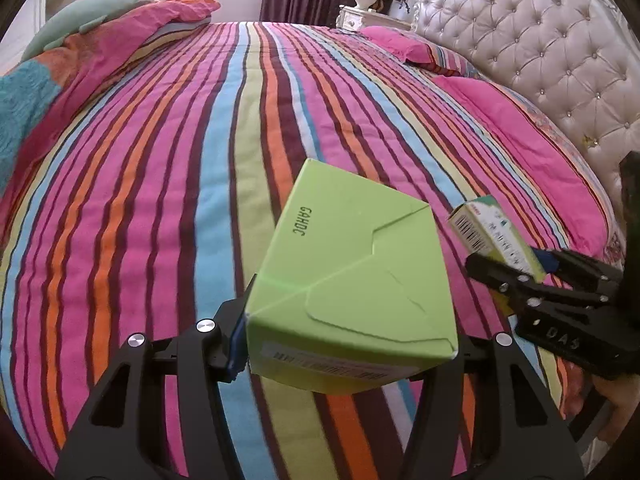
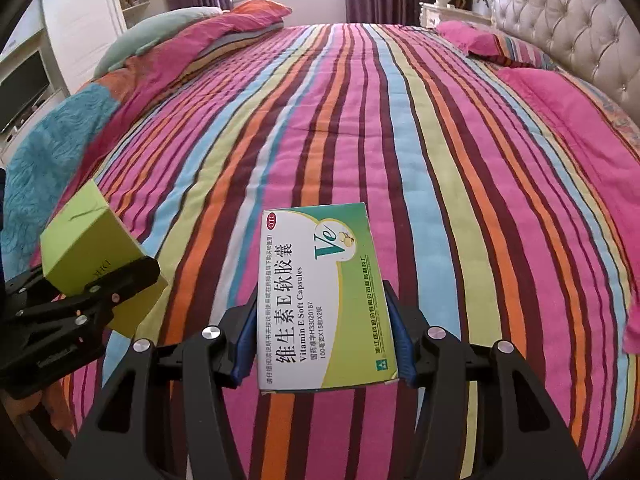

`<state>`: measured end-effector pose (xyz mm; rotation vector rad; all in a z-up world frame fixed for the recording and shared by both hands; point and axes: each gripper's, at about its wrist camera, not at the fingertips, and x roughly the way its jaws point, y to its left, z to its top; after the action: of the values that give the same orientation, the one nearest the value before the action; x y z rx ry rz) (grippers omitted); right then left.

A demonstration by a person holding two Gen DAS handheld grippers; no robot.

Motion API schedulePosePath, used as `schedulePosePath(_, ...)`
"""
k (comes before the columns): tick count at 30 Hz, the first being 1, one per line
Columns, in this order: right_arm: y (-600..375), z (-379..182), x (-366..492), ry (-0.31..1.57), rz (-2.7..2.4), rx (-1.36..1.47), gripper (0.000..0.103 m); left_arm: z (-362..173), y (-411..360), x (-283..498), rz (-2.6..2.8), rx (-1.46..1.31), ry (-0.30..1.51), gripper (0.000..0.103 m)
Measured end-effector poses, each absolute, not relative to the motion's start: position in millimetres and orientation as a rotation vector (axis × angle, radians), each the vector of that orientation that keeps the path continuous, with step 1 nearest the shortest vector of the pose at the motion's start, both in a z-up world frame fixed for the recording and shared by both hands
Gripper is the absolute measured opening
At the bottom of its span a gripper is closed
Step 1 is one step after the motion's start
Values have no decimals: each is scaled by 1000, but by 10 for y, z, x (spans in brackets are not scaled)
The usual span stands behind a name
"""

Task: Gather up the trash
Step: 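Grasp the Vitamin E capsules box with the right tool and lift it, then carry the lime-green box and Vitamin E box with both tools over the wastebasket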

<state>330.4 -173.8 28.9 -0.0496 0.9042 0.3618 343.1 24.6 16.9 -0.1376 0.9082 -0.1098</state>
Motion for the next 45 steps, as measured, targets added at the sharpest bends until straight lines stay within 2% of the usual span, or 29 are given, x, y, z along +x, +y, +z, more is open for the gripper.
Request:
schedulePosePath(13, -1870, 377, 2723, 898, 372, 33, 52, 200, 301, 2601, -110, -147, 913, 55)
schedulePosePath(45, -2018, 433, 1763, 875, 421, 55, 52, 184, 284, 1509, -146, -81, 913, 55)
